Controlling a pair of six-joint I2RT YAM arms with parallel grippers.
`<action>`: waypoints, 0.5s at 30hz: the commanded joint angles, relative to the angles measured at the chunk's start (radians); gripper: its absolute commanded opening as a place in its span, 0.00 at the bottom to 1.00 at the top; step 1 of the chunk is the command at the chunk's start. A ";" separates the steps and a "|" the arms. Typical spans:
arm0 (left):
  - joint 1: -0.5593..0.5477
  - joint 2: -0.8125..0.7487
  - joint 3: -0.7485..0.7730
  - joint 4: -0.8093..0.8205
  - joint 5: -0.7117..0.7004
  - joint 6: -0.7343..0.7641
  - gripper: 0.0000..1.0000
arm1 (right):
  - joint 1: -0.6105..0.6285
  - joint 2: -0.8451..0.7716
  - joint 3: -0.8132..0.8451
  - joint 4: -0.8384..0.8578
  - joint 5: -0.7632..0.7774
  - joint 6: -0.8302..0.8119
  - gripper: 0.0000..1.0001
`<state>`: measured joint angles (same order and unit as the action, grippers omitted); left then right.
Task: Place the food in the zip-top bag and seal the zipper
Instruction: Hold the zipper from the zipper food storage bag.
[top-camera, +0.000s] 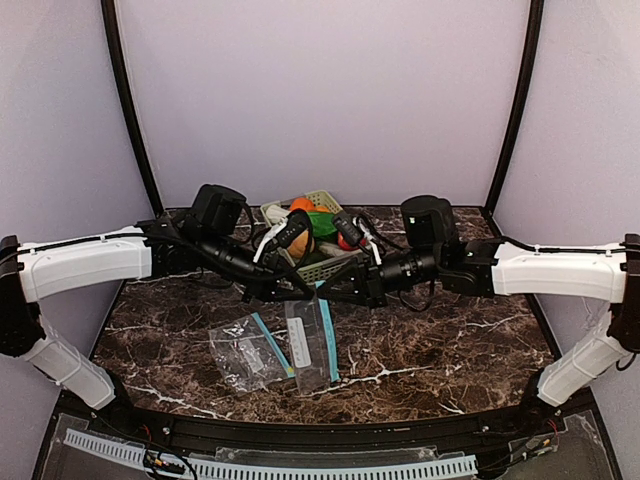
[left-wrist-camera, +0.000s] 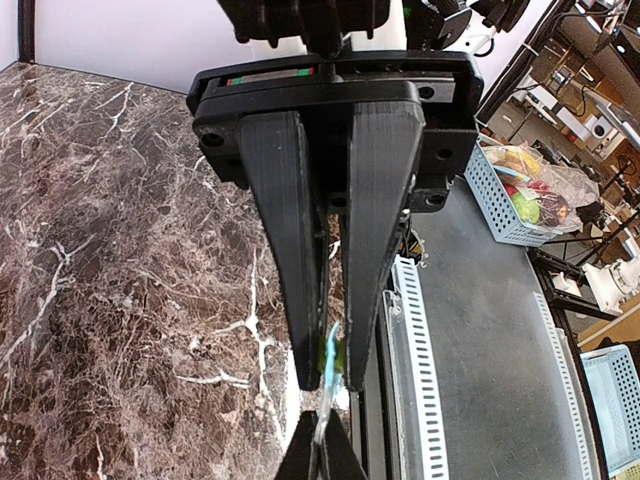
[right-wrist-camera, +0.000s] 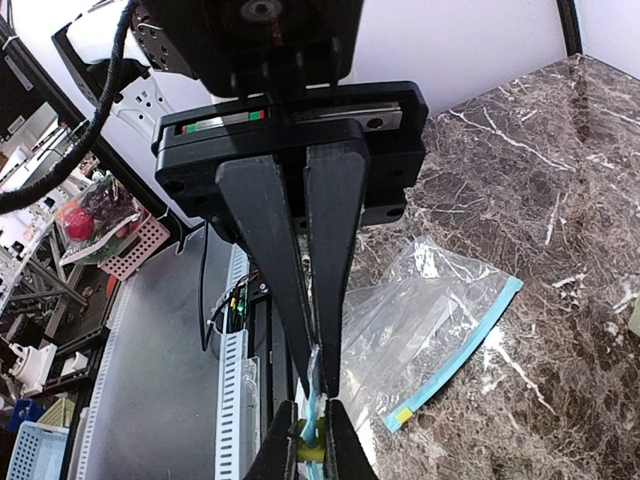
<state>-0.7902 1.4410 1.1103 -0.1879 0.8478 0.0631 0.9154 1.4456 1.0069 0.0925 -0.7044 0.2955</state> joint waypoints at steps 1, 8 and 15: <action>-0.004 -0.038 -0.009 0.019 -0.007 -0.010 0.01 | -0.001 0.005 -0.018 0.035 -0.005 0.002 0.05; 0.006 -0.051 -0.026 0.065 0.006 -0.045 0.01 | -0.001 0.006 -0.027 0.038 0.000 0.005 0.02; 0.033 -0.059 -0.044 0.125 0.046 -0.104 0.01 | -0.001 0.010 -0.033 0.041 0.003 0.006 0.01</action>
<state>-0.7780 1.4261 1.0843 -0.1356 0.8577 0.0055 0.9154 1.4456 0.9951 0.1268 -0.7029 0.2977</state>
